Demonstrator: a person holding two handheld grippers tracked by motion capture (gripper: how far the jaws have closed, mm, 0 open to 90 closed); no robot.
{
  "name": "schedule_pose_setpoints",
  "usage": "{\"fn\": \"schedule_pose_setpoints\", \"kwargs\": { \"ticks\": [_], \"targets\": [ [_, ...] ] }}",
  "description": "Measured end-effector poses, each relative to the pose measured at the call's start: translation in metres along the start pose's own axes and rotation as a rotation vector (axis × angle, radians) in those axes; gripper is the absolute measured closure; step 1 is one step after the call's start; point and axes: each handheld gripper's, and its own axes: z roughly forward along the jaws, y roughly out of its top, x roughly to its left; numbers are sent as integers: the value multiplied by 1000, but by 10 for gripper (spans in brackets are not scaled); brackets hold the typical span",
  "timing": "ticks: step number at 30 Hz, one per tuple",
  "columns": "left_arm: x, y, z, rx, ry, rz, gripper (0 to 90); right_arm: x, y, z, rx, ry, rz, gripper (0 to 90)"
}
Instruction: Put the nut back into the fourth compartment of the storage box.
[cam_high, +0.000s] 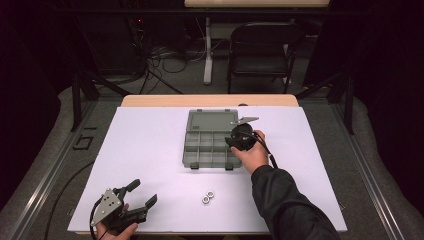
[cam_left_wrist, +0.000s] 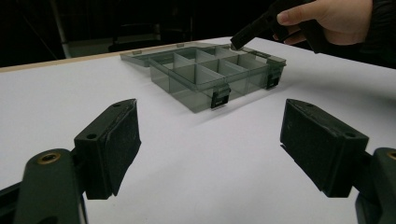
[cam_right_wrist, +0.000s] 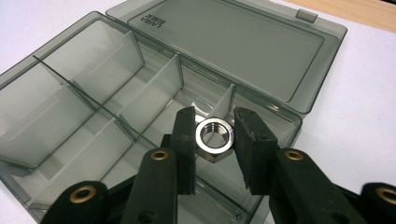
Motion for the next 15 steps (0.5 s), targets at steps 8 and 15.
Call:
{"fn": "schedule_pose_setpoints", "kwargs": {
  "ticks": [8,15],
  "targets": [
    [0,0,0,0,0,1,200,0,-1,1,13,3,15,652],
    [0,0,0,-2,-2,-3,200,1,1,-4,-9,-3,0,551]
  ]
}}
